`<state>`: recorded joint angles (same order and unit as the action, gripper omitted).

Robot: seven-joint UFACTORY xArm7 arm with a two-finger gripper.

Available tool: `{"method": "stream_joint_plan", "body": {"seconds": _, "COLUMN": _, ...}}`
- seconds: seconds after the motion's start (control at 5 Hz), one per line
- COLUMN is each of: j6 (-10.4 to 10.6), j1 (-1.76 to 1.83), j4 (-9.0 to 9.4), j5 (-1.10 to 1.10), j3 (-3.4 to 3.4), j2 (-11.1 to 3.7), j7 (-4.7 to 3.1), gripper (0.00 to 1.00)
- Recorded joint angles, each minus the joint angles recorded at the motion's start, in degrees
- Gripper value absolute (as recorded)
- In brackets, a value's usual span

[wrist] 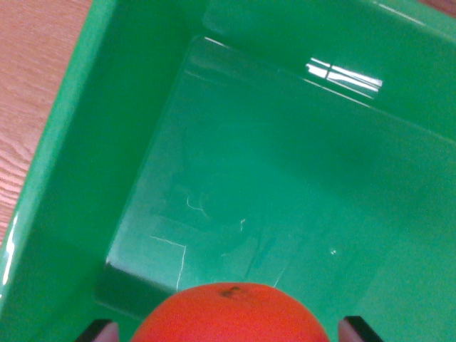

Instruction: Pick fruit

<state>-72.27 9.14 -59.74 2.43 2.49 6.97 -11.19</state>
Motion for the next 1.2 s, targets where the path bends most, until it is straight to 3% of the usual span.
{"method": "stream_joint_plan", "body": {"seconds": 0.2, "j6": 0.0, "j1": 0.0, "j4": 0.0, "j5": 0.0, "j3": 0.0, "j2": 0.0, "j7": 0.0, "gripper": 1.0}}
{"method": "stream_joint_plan", "body": {"seconds": 0.4, "j6": -2.4, "j1": -0.01, "j4": -1.4, "j5": -0.12, "j3": 0.02, "j2": 1.0, "j7": -0.16, "gripper": 1.0}}
{"method": "stream_joint_plan", "body": {"seconds": 0.6, "j6": -2.4, "j1": -0.01, "j4": -1.4, "j5": -0.12, "j3": 0.02, "j2": 1.0, "j7": -0.16, "gripper": 1.0}}
{"method": "stream_joint_plan", "body": {"seconds": 0.8, "j6": -4.6, "j1": -0.03, "j4": -2.71, "j5": -0.24, "j3": 0.05, "j2": 1.94, "j7": -0.3, "gripper": 1.0}}
{"method": "stream_joint_plan", "body": {"seconds": 1.0, "j6": -4.6, "j1": -0.03, "j4": -2.71, "j5": -0.24, "j3": 0.05, "j2": 1.94, "j7": -0.3, "gripper": 1.0}}
{"method": "stream_joint_plan", "body": {"seconds": 1.2, "j6": -6.7, "j1": -0.04, "j4": -3.91, "j5": -0.34, "j3": 0.06, "j2": 2.8, "j7": -0.44, "gripper": 1.0}}
